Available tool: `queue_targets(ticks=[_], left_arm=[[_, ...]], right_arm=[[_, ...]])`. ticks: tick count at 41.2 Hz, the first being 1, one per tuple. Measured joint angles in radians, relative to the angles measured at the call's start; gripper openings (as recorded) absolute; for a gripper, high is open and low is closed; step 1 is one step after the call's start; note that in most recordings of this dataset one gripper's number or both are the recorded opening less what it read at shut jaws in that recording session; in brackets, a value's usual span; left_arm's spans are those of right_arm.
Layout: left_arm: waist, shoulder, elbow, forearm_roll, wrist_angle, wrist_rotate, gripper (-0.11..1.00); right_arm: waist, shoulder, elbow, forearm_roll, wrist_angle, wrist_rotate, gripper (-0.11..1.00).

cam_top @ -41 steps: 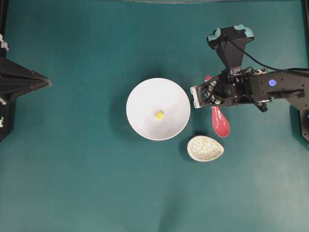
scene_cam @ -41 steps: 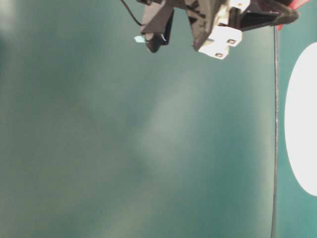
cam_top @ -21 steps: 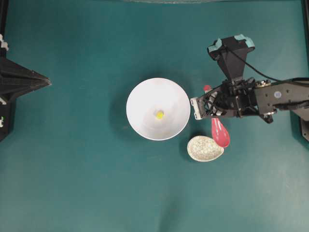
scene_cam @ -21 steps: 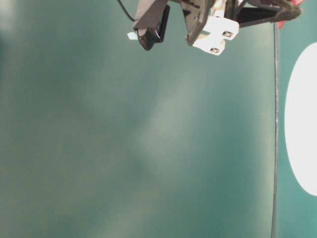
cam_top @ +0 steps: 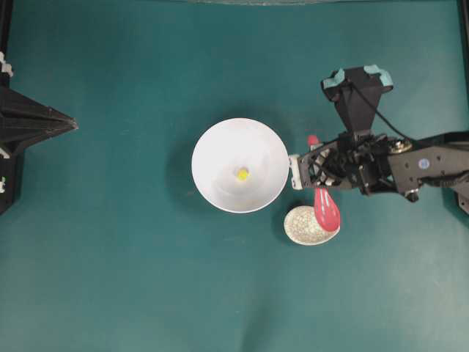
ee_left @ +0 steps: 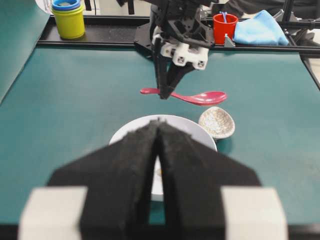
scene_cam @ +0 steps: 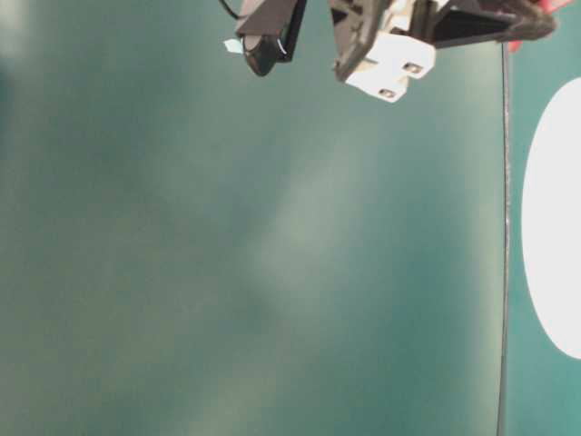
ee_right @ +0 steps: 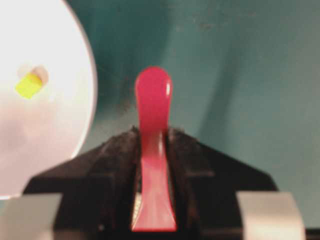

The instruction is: Scoop the yellow hexagonal prism block from the bowl with a spoon using the right arm.

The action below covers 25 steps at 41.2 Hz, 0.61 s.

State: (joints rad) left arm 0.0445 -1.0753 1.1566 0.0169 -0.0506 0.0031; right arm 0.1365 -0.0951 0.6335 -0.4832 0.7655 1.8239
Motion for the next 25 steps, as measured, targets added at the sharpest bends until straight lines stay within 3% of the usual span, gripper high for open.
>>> queue_targets(ticks=[9, 25], left_arm=[[0.0, 0.0, 0.0, 0.0, -0.002, 0.0, 0.03], [0.0, 0.0, 0.0, -0.002, -0.002, -0.002, 0.03]], right_arm=[[0.029, 0.046, 0.0, -0.003, 0.025, 0.049, 0.24], [0.032, 0.098, -0.02, -0.006, 0.025, 0.054, 0.24]])
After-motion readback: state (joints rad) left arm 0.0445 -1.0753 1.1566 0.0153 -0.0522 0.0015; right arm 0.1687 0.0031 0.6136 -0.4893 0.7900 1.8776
